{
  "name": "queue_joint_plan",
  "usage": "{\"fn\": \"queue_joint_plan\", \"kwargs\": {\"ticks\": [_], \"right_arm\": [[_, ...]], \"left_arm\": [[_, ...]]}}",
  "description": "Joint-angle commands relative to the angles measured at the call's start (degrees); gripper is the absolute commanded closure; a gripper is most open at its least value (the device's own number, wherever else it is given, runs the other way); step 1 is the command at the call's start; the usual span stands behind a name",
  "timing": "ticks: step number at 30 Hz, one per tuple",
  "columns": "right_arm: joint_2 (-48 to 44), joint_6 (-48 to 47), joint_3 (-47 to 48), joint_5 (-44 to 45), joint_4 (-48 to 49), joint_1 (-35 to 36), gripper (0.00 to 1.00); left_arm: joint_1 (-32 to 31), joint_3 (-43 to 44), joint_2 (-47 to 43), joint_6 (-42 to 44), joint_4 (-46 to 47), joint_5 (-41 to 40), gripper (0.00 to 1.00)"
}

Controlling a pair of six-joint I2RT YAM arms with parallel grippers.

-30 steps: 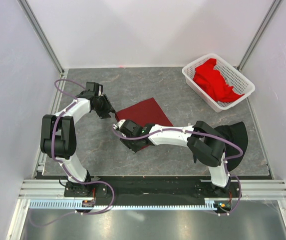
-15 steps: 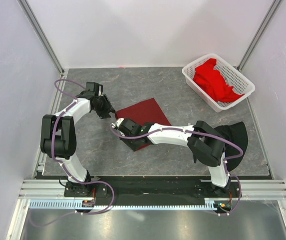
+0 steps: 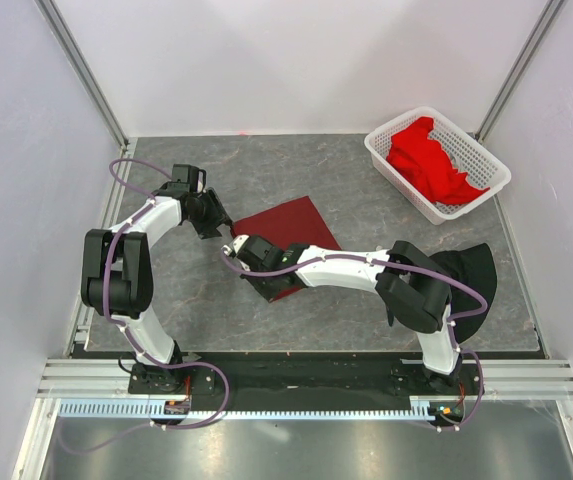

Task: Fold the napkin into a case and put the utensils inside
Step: Rotate the square-folded napkin at the center of the board.

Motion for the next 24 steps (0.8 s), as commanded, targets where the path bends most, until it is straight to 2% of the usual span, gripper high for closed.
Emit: {"fn": "queue_joint_plan", "kwargs": {"ticks": [1,20,24], "right_arm": [[-1.84,-0.20,2.26,1.13,-0.74,-0.56,1.00],[-5.97,-0.73,1.03,-2.47,-1.00,-3.64,1.00],[-7.12,-0.99,-0.02,-3.61,-1.00,-4.08,1.00]], "left_arm": [[0.29,-0.03,-1.92,3.16,0.25,0.60,0.43],[-1.38,8.22,7.04,4.47,-0.54,1.92,0.48],[-1.64,7.53,7.75,4.56,-0.02,1.66,0.47]]}}
